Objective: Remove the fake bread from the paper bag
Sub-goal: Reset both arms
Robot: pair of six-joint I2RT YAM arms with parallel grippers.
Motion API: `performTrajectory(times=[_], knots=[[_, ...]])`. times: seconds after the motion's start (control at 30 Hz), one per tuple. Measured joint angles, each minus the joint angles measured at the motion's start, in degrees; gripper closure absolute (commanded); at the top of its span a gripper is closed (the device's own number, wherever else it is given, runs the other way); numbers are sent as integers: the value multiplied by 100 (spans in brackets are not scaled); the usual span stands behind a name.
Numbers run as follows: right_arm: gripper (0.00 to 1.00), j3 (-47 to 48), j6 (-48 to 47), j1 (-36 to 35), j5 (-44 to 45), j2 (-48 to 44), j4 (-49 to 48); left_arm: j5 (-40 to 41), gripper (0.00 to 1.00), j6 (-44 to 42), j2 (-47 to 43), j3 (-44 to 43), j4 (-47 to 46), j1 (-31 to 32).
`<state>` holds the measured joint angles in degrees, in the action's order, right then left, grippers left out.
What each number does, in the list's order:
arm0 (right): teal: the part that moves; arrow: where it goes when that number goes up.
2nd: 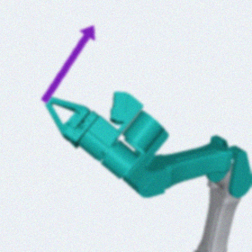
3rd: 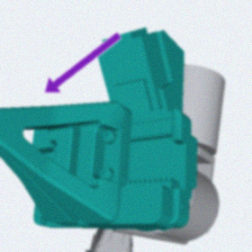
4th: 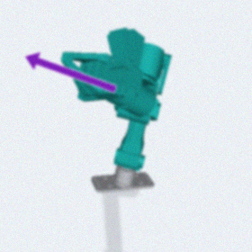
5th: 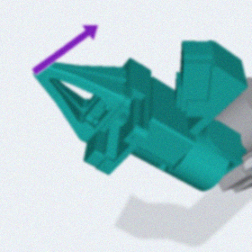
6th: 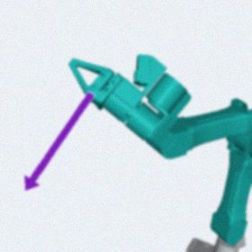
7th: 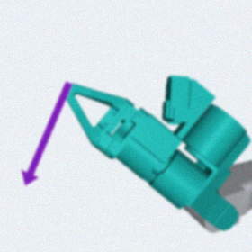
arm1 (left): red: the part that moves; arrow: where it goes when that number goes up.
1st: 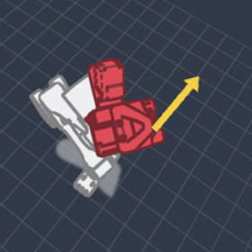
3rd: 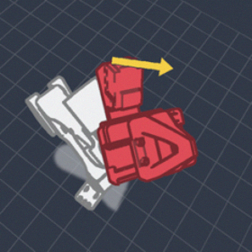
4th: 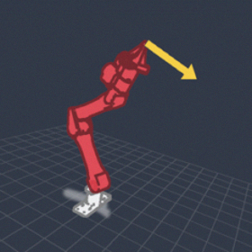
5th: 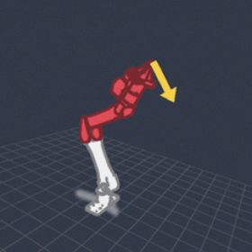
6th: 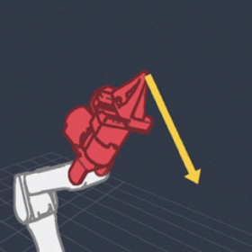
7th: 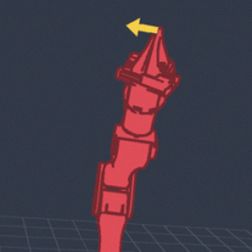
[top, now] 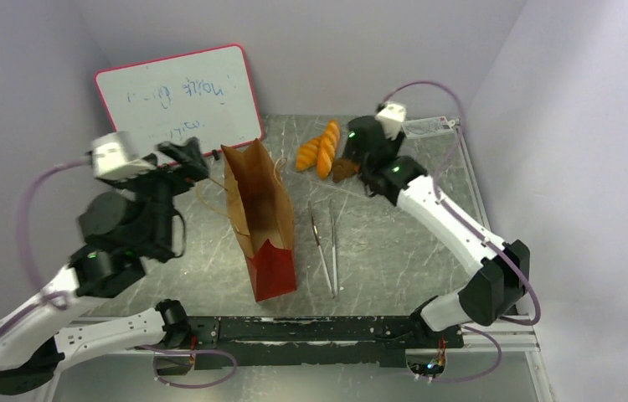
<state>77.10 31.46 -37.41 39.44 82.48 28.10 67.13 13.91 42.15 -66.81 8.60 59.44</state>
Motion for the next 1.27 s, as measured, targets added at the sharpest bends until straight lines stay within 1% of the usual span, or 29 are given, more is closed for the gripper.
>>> performTrajectory(times=[0.07, 0.1, 0.13, 0.2, 0.3, 0.33, 0.43, 0.47, 0.57, 0.63, 0.7, 0.83, 0.9, 0.97, 1.07, 1.17, 1.27], knots=[[22, 70, -210, 645, -44, 74, -144, -20, 5, -782, 280, 269, -542, -168], [22, 83, -315, 905, -68, 109, -210, -90, 5, -953, 422, 308, -575, -352], [22, 94, -393, 1119, -87, 160, -245, -269, 5, -1021, 584, 299, -485, -667], [21, 114, -518, 1438, -157, 258, -299, -684, 6, -907, 833, 221, -177, -1438], [18, 114, -660, 1799, -280, 417, -343, -1670, 6, -542, 1281, -160, 494, -2883], [18, 101, -697, 1921, -313, 455, -354, -1961, 6, -442, 1416, -273, 627, -3237], [16, 9, -752, 2267, -501, 501, -393, -3191, 6, -66, 1897, -612, 1058, -4627], [12, -33, -763, 2406, -568, 503, -411, -3506, 6, 79, 2015, -634, 1147, -5064], [9, -192, -798, 2809, -710, 503, -494, -4363, 7, 332, 2164, -562, 1364, -6122], [5, -348, -835, 3032, -763, 503, -555, -4583, 7, 426, 2124, -398, 1405, -6557], [1, -474, -837, 3134, -807, 503, -555, -4627, 7, 450, 2046, -232, 1399, -6677], [0, -570, -743, 3130, -868, 514, -509, -4656, 7, 608, 1897, 201, 1344, -6837], [0, -570, -634, 3123, -872, 529, -437, -4653, 7, 804, 1770, 599, 1172, -7075], [0, -577, -498, 3123, -870, 533, -332, -4649, 7, 973, 1491, 1244, 844, -7307], [0, -741, -354, 3123, -876, 468, -337, -4653, 7, 1049, 1165, 1882, 549, -7414], [3, -1099, -282, 3123, -901, 243, -380, -4745, 7, 1008, 1115, 2144, 249, -7425], [0, -1298, -262, 3123, -905, -4, -396, -4806, 7, 944, 1130, 2288, 33, -7425]])
